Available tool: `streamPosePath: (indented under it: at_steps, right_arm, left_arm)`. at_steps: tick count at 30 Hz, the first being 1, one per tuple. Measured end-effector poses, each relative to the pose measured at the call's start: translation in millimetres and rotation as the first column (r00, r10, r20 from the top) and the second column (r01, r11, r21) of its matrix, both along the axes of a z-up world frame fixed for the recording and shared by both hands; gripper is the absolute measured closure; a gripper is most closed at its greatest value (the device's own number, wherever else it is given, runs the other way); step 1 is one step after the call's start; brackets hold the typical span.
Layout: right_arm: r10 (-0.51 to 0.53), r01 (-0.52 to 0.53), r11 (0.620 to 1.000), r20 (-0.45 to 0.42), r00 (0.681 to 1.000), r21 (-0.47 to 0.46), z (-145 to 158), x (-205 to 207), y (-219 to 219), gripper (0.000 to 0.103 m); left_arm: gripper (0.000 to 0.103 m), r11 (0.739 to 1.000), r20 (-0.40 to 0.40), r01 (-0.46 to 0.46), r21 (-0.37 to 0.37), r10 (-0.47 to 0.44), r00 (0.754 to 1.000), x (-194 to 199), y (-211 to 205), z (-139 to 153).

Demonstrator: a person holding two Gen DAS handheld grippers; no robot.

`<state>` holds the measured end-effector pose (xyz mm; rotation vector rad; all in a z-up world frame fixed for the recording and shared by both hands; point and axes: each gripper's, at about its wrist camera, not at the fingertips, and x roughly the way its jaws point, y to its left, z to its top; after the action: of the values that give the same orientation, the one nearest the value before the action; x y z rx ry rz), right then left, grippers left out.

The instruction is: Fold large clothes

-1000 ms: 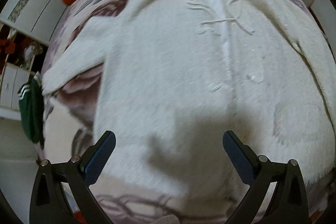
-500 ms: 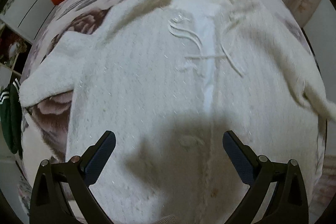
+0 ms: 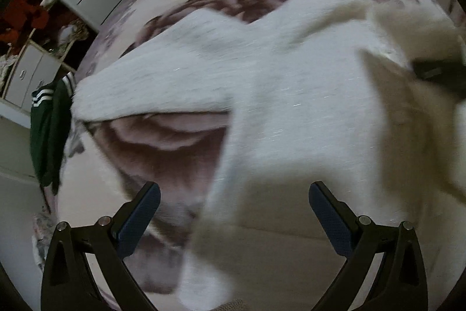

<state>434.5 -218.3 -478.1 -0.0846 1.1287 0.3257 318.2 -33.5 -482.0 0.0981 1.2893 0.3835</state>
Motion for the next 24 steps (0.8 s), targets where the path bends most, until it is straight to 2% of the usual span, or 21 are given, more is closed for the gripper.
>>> streamPosePath:
  at_steps: [3, 5, 7, 9, 10, 12, 13, 14, 16, 18, 19, 20, 21, 22, 24]
  right_arm:
    - [0.116, -0.118, 0.993, -0.095, 0.989, -0.012, -52, -7, 66, 0.092]
    - [0.12, -0.115, 0.993, -0.196, 0.973, 0.036, -77, -18, 84, 0.082]
    - [0.059, -0.007, 0.984, -0.283, 0.957, 0.18, -84, -25, 54, 0.054]
    - [-0.021, 0.137, 0.939, -0.344, 0.939, 0.314, -74, -37, 7, 0.048]
    - [-0.065, 0.21, 0.903, -0.362, 0.93, 0.376, -67, -46, -21, 0.048]
    - [-0.219, 0.381, 0.823, -0.384, 0.897, 0.421, -54, -73, -95, 0.048]
    - [-0.276, 0.432, 0.809, -0.39, 0.878, 0.4, -55, -80, -116, 0.047]
    - [-0.352, 0.497, 0.798, -0.407, 0.843, 0.34, -58, -91, -145, 0.047]
    - [-0.468, 0.601, 0.778, -0.47, 0.749, 0.184, -75, -112, -196, 0.047]
    - [-0.511, 0.651, 0.749, -0.518, 0.685, 0.122, -97, -129, -230, 0.051]
    - [-0.511, 0.656, 0.747, -0.539, 0.67, 0.106, -109, -132, -242, 0.057]
    - [-0.509, 0.656, 0.748, -0.548, 0.664, 0.101, -122, -135, -248, 0.059]
    - [-0.518, 0.653, 0.751, -0.527, 0.674, 0.097, -130, -134, -253, 0.061]
    - [-0.555, 0.652, 0.754, -0.452, 0.698, 0.081, -130, -131, -258, 0.061]
    - [-0.634, 0.667, 0.744, -0.285, 0.718, 0.025, -125, -117, -270, 0.061]
  left_arm:
    - [0.0, 1.0, -0.018, 0.001, 0.024, 0.0, 1.0, -6, 17, -4]
    - [0.0, 1.0, -0.028, 0.002, 0.023, -0.001, 1.0, -5, 23, -4]
    - [0.0, 1.0, -0.03, -0.002, 0.012, 0.002, 1.0, -4, 28, -2]
    - [0.0, 1.0, -0.019, -0.004, 0.002, 0.004, 1.0, -2, 30, 2]
    - [0.0, 1.0, -0.016, -0.004, 0.001, 0.004, 1.0, -1, 29, 3]
    - [0.0, 1.0, -0.007, -0.009, -0.01, 0.009, 1.0, 5, 27, 5]
    - [0.0, 1.0, -0.001, -0.014, -0.022, 0.014, 1.0, 10, 25, 5]
    - [0.0, 0.999, 0.003, -0.018, -0.031, 0.018, 1.0, 14, 22, 5]
    - [0.0, 0.999, 0.015, -0.017, -0.044, 0.018, 1.0, 23, 14, 4]
    - [0.0, 0.999, 0.025, -0.007, -0.045, 0.008, 1.0, 32, 6, 0]
    - [0.0, 0.999, 0.035, 0.006, -0.041, -0.005, 0.999, 38, -1, -4]
    - [0.0, 0.999, 0.039, 0.022, -0.028, -0.021, 0.999, 45, -8, -10]
    - [0.0, 0.999, 0.031, 0.038, -0.013, -0.038, 0.999, 52, -14, -19]
    - [0.0, 0.999, 0.026, 0.046, -0.007, -0.046, 0.999, 56, -16, -24]
    - [0.0, 0.998, 0.002, 0.064, 0.017, -0.064, 0.998, 70, -24, -45]
